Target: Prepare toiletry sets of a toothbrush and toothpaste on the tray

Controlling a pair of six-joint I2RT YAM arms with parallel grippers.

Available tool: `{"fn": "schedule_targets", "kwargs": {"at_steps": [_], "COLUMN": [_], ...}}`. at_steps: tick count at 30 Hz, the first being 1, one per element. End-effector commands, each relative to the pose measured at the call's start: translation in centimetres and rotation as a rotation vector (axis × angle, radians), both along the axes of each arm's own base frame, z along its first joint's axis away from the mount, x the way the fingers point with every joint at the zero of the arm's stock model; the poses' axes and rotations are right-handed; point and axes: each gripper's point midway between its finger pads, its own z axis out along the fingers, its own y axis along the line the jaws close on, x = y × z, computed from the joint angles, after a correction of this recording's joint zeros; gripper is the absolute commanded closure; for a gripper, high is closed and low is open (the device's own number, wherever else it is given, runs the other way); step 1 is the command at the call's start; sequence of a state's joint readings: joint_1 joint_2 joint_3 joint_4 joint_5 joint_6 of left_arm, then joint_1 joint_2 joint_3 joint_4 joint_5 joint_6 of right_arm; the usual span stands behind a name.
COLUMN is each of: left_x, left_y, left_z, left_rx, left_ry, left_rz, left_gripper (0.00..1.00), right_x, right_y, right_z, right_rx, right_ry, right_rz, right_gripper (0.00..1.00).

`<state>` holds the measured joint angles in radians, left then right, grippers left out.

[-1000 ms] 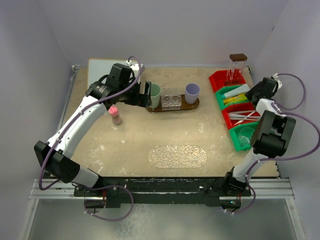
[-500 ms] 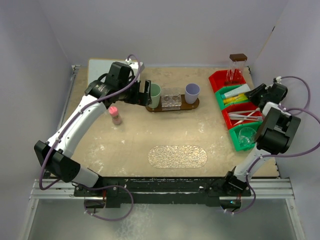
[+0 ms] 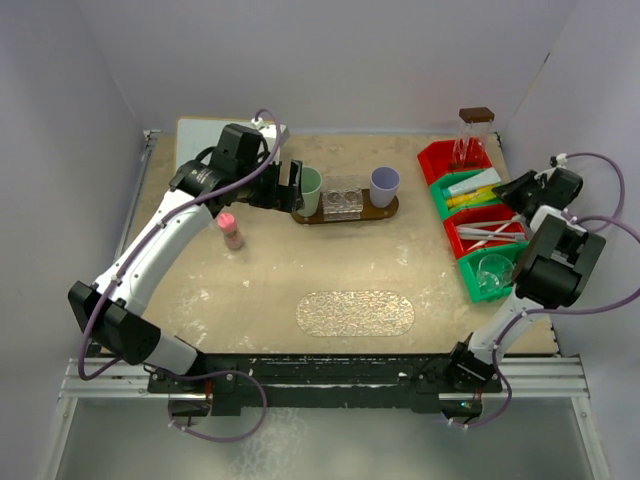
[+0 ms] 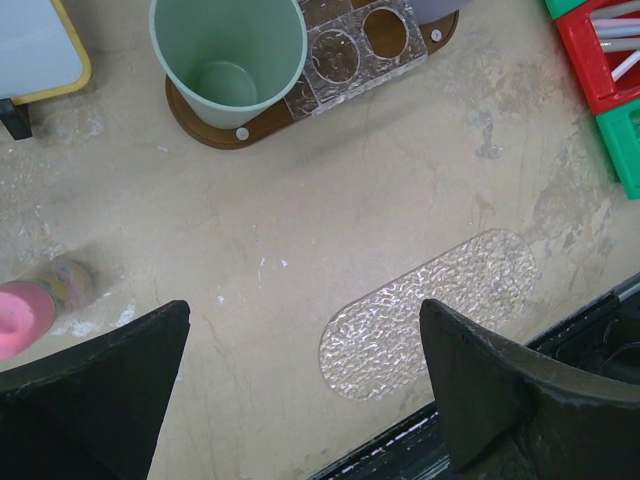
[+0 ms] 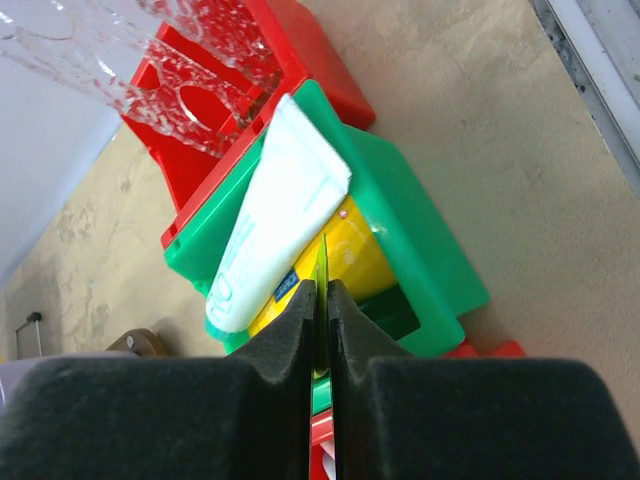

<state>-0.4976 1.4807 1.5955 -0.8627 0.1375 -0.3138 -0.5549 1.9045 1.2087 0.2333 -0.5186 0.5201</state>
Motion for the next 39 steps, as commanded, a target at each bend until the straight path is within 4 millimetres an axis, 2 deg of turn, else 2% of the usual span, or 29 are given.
{"fn": "schedule_targets", "kwargs": {"at_steps": [1,4,6,7,10,15,19,23,25,28,31,37,38,39], "left_x": [-0.5,-1.1,-1.5,-1.7,-2.4,-4.0,-4.9,-5.5,-5.7,-5.8,-5.7,-5.5,-5.5,-5.5], "left_y": [0.3,0.5,0.7,0.7,1.0,1.3,1.5,1.6,1.6,1.5,1.3,1.1,1.1,1.0], "left_z": [3.4,4.1,4.8,5.1,5.9,6.9,7.3,7.6,7.7,7.7,7.7,7.7,7.7,7.5], "left_rx": [-0.058,-0.073,-0.089,-0.097,-0.117,-0.162,-0.182,-0.197,-0.203,-0.211,-0.221,-0.224,-0.226,-0.225], "left_ry": [-0.072,-0.086,-0.103,-0.11,-0.126,-0.138,-0.136,-0.139,-0.139,-0.14,-0.144,-0.147,-0.147,-0.144], "left_rz": [0.003,0.008,0.01,0.01,0.01,0.009,0.011,0.006,0.002,-0.005,-0.008,-0.012,-0.013,-0.012], "left_gripper": [0.07,0.07,0.07,0.07,0.07,0.07,0.07,0.07,0.06,0.06,0.07,0.07,0.06,0.07], "right_x": [0.0,-0.6,-1.0,-1.6,-2.5,-3.6,-4.9,-6.8,-6.9,-6.9,-7.1,-9.1,-9.5,-9.7], "right_y": [-0.6,0.7,1.3,1.9,2.8,3.1,3.7,4.5,5.3,8.4,12.9,24.5,26.1,27.7], "right_z": [5.6,7.1,7.6,7.0,7.9,9.3,11.6,15.0,16.4,18.9,21.6,27.6,29.1,29.5], "right_rx": [-0.118,-0.237,-0.335,-0.369,-0.445,-0.517,-0.548,-0.617,-0.634,-0.689,-0.691,-0.731,-0.728,-0.716], "right_ry": [-0.152,-0.179,-0.174,-0.163,-0.207,-0.27,-0.338,-0.384,-0.402,-0.426,-0.515,-0.75,-0.8,-0.829], "right_rz": [-0.048,-0.069,-0.109,-0.124,-0.178,-0.258,-0.317,-0.366,-0.338,-0.21,-0.02,0.441,0.488,0.546], "right_gripper": [0.95,0.96,0.95,0.94,0.95,1.0,1.0,1.0,1.0,1.0,1.0,1.0,1.0,1.0]}}
